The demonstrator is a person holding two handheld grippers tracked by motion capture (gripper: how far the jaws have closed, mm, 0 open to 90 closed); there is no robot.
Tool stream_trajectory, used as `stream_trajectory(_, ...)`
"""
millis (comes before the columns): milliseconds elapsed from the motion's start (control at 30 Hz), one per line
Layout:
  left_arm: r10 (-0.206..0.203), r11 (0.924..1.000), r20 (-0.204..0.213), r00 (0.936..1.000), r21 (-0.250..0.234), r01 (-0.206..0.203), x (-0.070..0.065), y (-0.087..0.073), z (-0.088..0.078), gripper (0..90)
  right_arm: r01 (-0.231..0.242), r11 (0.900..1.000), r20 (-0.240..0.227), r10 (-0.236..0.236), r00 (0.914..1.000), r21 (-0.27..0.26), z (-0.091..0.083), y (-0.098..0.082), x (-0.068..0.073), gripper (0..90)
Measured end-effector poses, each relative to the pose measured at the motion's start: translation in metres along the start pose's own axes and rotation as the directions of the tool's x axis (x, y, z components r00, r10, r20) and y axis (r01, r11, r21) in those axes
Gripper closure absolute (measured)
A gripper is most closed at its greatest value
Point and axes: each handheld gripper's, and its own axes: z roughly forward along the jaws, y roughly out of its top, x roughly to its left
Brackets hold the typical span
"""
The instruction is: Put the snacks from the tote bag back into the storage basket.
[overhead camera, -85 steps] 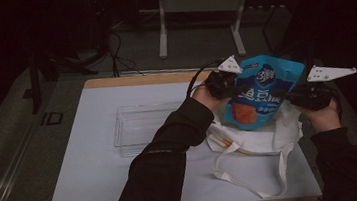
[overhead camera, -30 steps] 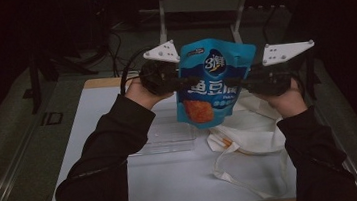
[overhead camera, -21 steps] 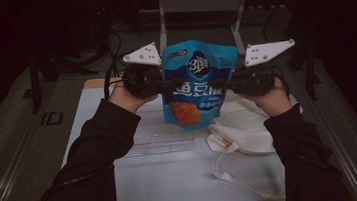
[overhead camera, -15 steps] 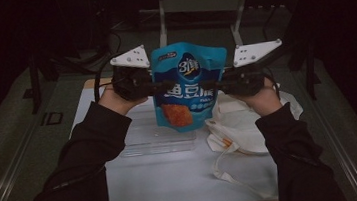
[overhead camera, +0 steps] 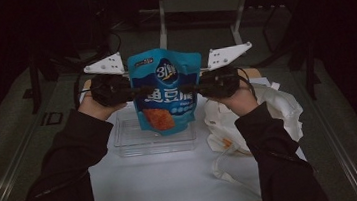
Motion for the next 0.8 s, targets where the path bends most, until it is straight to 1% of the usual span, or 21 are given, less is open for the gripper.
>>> stream_trajectory(33, 0.003, 1.0000, -0.007, 1.0000, 0.003, -0.003, 0.001, -0.002, -0.001, 90.0, -0.004, 1.000, -0.006, 0.004, 1.0000, -0.004, 0.003, 0.000, -0.001, 88.5)
stream_trajectory(100, -0.011, 0.9999, -0.016, 0.9998, -0.006, 0.011, 0.003, -0.008, -0.003, 90.0, -0.003, 1.000, -0.005, 0.003, 1.0000, 0.002, 0.010, 0.000, -0.002, 88.5)
stream_trajectory(167, -0.017, 0.9998, -0.025, 0.9995, -0.013, 0.017, 0.006, -0.014, -0.005, 90.0, -0.005, 1.000, -0.006, 0.005, 1.0000, 0.007, 0.016, 0.000, -0.003, 88.5)
stream_trajectory(233, -0.036, 0.9993, -0.025, 0.9990, -0.015, 0.036, 0.009, -0.021, -0.006, 90.0, -0.006, 1.000, -0.004, 0.006, 1.0000, 0.015, 0.023, 0.000, -0.003, 88.5)
stream_trajectory(300, -0.041, 0.9991, -0.031, 0.9987, -0.009, 0.041, 0.012, -0.026, -0.006, 90.0, -0.005, 1.000, -0.005, 0.005, 1.0000, 0.022, 0.030, -0.001, -0.004, 88.5)
stream_trajectory(467, -0.062, 0.9981, -0.040, 0.9973, -0.006, 0.062, 0.019, -0.040, -0.003, 90.0, -0.024, 0.999, -0.014, 0.024, 0.9996, 0.036, 0.043, -0.009, -0.009, 88.5)
stream_trajectory(567, -0.076, 0.9970, -0.046, 0.9960, -0.016, 0.076, 0.022, -0.048, 0.000, 90.0, -0.033, 0.999, -0.020, 0.034, 0.9992, 0.037, 0.050, -0.013, -0.014, 88.5)
stream_trajectory(700, -0.084, 0.9965, -0.055, 0.9950, -0.002, 0.084, 0.026, -0.055, 0.002, 90.0, -0.044, 0.998, -0.024, 0.045, 0.9987, 0.047, 0.058, -0.019, -0.017, 88.5)
stream_trajectory(800, -0.088, 0.9961, -0.057, 0.9945, 0.001, 0.088, 0.028, -0.060, 0.003, 90.0, -0.049, 0.998, -0.026, 0.050, 0.9984, 0.043, 0.063, -0.023, -0.019, 88.5)
